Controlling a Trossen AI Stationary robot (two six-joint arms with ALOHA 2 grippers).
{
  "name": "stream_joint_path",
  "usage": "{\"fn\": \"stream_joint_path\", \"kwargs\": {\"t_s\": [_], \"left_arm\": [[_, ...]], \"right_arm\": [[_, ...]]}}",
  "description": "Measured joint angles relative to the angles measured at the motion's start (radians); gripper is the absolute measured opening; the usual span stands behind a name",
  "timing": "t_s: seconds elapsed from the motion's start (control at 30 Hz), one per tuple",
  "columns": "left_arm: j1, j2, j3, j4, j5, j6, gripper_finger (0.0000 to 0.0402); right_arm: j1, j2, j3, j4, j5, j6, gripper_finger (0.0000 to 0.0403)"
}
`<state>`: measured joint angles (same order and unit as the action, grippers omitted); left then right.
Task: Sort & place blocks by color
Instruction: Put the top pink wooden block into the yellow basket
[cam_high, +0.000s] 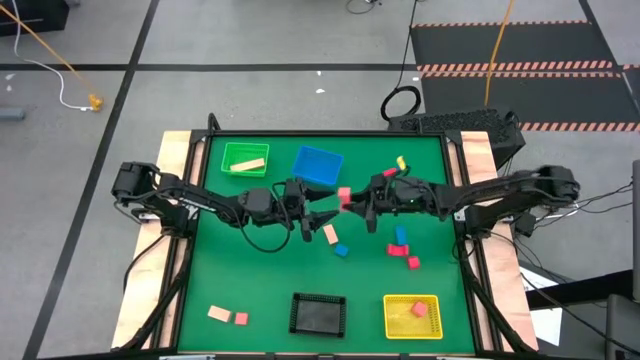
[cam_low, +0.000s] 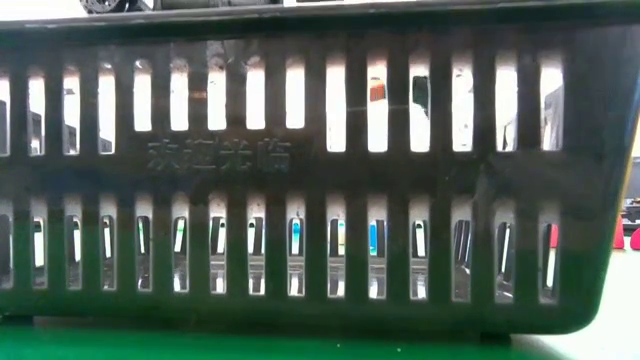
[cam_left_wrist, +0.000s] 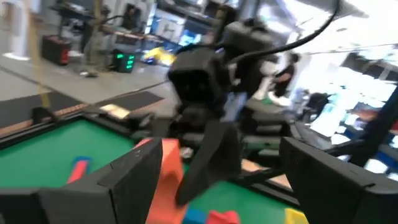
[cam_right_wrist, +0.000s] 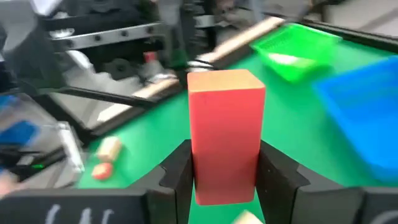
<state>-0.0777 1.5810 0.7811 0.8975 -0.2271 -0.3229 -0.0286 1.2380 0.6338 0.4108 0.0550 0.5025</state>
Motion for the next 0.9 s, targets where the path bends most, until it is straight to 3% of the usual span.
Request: {"fn": "stream_joint_path", "kwargs": {"t_s": [0.1,0.23,0.37,0.57,0.7,0.9], "left_arm": [[0.004,0.000,0.000,-0.031,-0.012,0.000,0.0325],[0.016,0.000,0.000,-0.113,-0.018,-0.002,0.0325],[0.036,0.000,0.000,-0.207,-0.063,-0.026,0.0325],[0.061,0.000,0.000,-0.341,-0.069,-0.096,0.0326],[0.075,0.000,0.000,-0.418,-0.093,-0.118,0.0326],[0.087,0.000,0.000,-0.490,-0.098,-0.134,0.0326]], "right_arm": [[0.002,-0.078,0.000,-0.228,-0.055,0.086,0.0118],[0.040,-0.129,-0.001,-0.406,-0.210,0.276,0.0118],[0.134,-0.143,-0.001,-0.419,-0.378,0.457,0.0130],[0.331,-0.151,-0.001,-0.416,-0.517,0.631,0.0122],[0.449,-0.151,-0.001,-0.416,-0.545,0.828,0.0125],[0.548,-0.151,-0.001,-0.478,-0.460,1.038,0.0127]]}}
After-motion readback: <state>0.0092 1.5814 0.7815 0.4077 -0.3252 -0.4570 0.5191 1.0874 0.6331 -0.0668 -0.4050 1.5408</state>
